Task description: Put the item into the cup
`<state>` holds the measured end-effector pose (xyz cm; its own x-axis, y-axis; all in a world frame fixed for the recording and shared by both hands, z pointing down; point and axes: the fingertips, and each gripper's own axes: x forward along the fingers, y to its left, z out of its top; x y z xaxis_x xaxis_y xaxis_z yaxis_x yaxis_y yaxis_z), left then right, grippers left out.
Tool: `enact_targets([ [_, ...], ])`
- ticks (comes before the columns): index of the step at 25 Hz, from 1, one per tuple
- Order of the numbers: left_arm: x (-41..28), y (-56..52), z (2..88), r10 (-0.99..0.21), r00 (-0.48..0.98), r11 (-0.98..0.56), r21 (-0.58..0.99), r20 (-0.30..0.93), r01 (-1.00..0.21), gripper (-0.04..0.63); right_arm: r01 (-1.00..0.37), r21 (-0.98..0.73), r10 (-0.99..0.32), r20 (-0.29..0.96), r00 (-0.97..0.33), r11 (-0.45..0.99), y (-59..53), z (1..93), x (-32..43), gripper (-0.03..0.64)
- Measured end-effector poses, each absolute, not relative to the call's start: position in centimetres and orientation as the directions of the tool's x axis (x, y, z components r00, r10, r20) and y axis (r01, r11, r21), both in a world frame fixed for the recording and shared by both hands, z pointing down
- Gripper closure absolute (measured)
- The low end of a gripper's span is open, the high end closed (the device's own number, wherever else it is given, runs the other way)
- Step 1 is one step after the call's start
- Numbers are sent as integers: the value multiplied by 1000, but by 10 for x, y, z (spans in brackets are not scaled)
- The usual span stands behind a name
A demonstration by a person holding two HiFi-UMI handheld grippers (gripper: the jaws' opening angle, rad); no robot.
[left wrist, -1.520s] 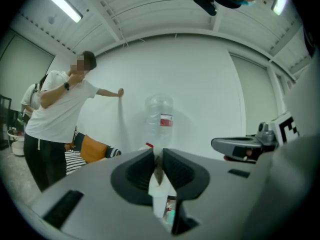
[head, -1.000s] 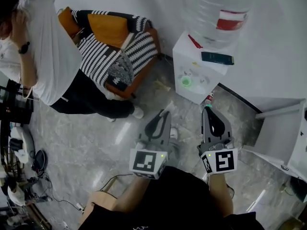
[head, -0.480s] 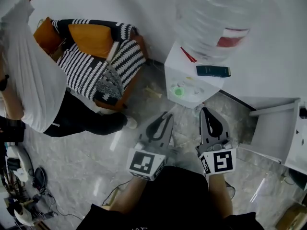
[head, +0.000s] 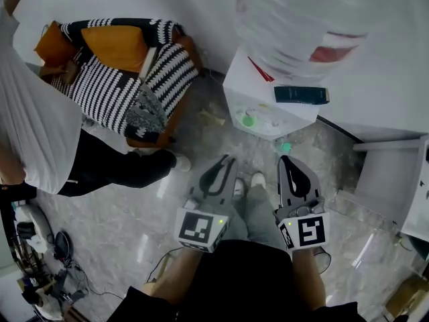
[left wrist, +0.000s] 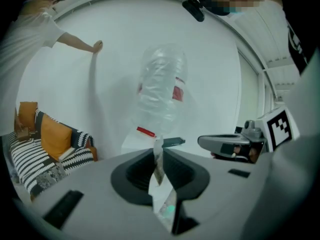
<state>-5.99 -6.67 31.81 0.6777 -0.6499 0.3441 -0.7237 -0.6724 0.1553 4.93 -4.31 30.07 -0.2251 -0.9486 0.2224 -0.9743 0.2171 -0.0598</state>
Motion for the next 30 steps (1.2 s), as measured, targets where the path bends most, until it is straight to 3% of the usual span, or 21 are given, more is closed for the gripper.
enact_targets([
  [13,-25,-97,421,-603,662,-688,129,445,-714,538,-978,-65,-915,345,-210,200,-66,387,73,609],
  [30,-17,-159,564,-577,608,-693,66,545,-718,538,-969,-158,-887,396,-239,191,-73,502,67,609],
])
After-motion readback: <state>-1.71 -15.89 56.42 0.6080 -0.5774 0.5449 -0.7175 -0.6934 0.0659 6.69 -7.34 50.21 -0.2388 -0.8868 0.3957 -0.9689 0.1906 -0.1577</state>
